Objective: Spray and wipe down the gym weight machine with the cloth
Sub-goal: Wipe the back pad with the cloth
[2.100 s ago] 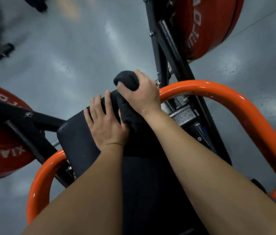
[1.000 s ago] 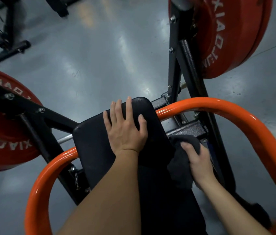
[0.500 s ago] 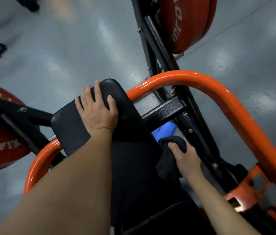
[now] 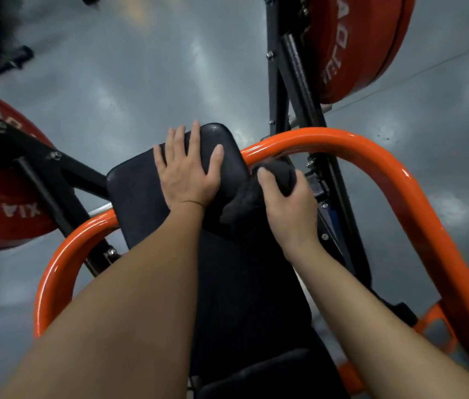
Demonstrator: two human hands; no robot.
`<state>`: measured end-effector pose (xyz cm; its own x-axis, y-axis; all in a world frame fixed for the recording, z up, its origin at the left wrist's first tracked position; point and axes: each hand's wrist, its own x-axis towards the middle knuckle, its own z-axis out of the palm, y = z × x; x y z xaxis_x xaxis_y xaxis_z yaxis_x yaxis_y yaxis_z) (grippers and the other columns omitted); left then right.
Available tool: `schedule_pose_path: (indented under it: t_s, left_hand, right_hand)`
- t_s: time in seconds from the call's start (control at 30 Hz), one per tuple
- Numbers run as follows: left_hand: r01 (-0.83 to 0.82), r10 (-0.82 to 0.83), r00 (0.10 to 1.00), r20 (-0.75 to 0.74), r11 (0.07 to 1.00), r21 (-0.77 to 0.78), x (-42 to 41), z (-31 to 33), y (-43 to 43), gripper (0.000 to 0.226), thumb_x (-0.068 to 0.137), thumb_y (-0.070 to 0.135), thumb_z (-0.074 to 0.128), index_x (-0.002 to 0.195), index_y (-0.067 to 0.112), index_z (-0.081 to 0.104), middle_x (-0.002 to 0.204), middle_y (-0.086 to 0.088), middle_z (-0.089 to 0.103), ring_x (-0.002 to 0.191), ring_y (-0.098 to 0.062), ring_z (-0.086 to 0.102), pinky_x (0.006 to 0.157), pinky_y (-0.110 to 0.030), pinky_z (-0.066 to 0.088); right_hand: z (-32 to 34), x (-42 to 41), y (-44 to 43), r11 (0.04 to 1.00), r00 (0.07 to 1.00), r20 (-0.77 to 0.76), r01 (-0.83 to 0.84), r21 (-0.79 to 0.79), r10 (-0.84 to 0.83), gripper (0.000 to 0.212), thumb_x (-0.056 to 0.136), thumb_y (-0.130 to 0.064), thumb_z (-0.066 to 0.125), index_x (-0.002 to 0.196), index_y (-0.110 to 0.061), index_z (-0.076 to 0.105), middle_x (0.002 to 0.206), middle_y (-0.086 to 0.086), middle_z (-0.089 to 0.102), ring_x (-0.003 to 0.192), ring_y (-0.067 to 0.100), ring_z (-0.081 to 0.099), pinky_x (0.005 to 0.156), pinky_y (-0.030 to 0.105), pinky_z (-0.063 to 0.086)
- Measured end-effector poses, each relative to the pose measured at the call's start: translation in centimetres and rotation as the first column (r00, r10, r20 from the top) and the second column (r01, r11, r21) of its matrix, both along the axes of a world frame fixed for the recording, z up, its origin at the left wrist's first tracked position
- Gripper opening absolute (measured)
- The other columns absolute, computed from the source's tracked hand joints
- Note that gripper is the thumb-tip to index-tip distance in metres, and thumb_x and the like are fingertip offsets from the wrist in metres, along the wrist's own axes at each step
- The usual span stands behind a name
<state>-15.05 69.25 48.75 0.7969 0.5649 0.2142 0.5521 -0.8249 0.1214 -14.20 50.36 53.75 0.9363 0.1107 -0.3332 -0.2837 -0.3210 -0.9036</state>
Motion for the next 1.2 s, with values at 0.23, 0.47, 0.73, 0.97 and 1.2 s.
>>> schedule_pose_path:
  t_s: [0.23, 0.47, 0.73, 0.97, 1.2]
  left_hand:
    - [0.157, 0.18, 0.966, 0.184, 0.151, -0.976, -2.6, 7.1, 2.4, 0.074, 0.095, 0.077, 0.03, 0.152, 0.033, 0.048, 0.156, 0.007, 0.047, 0.149, -0.014, 0.035, 0.127, -0.045, 0.018]
    - [0.103, 0.153, 0.928, 0.34, 0.772, -0.628, -11.2, 9.6, 3.5, 0.089, 0.085, 0.064, 0.07, 0.158, 0.046, 0.022, 0.168, -0.001, 0.021, 0.153, -0.015, 0.023, 0.124, -0.038, 0.027]
    - [-0.09, 0.126, 0.981, 0.151, 0.97, -0.226, -12.8, 1.3, 4.3, 0.105, 0.079, 0.069, 0.061, 0.16, 0.03, 0.006, 0.171, -0.002, 0.008, 0.155, -0.042, 0.005, 0.119, -0.067, 0.022]
    - [-0.113, 0.164, 0.955, 0.247, 0.972, -0.207, -8.8, 2.0, 7.0, 0.072, 0.089, 0.057, 0.061, 0.153, 0.052, 0.027, 0.153, 0.003, 0.041, 0.134, -0.043, 0.036, 0.108, -0.063, 0.038]
    - [0.003, -0.093, 0.992, -0.091, 0.714, -0.7, 4.8, 6.1, 10.0, 0.051, 0.069, 0.066, 0.065, 0.119, 0.057, 0.062, 0.124, 0.019, 0.067, 0.121, -0.016, 0.061, 0.105, -0.034, 0.046]
  right_hand:
    - [4.2, 2.3, 6.4, 0.966, 0.94, -0.325, -0.017, 0.259, 0.104, 0.139, 0.045, -0.103, 0.056, 0.155, -0.02, 0.032, 0.143, 0.005, 0.057, 0.125, 0.031, 0.06, 0.106, 0.053, 0.049]
    - [7.8, -1.6, 11.5, 0.884, 0.857, -0.251, -0.388, 0.26, 0.45, 0.055, 0.102, -0.066, 0.036, 0.109, -0.021, 0.068, 0.1, -0.002, 0.073, 0.088, 0.019, 0.071, 0.083, 0.041, 0.059]
    - [-3.3, -0.8, 12.5, 0.666, 0.628, 0.421, -0.216, -0.714, 0.655, 0.065, 0.107, -0.043, 0.031, 0.162, -0.01, 0.021, 0.171, 0.009, 0.011, 0.158, 0.025, 0.007, 0.128, 0.045, 0.005]
    - [-5.9, -0.8, 12.3, 0.712, 0.566, 0.541, -0.122, -0.692, 0.622, 0.073, 0.104, -0.054, 0.027, 0.161, -0.009, 0.027, 0.171, 0.01, 0.015, 0.159, 0.024, 0.008, 0.128, 0.048, 0.008]
    - [-6.0, -0.8, 13.0, 0.622, 0.574, 0.489, -0.047, -0.781, 0.657, 0.071, 0.099, -0.044, 0.037, 0.154, 0.001, 0.036, 0.167, 0.019, 0.022, 0.158, 0.031, 0.012, 0.127, 0.053, 0.011]
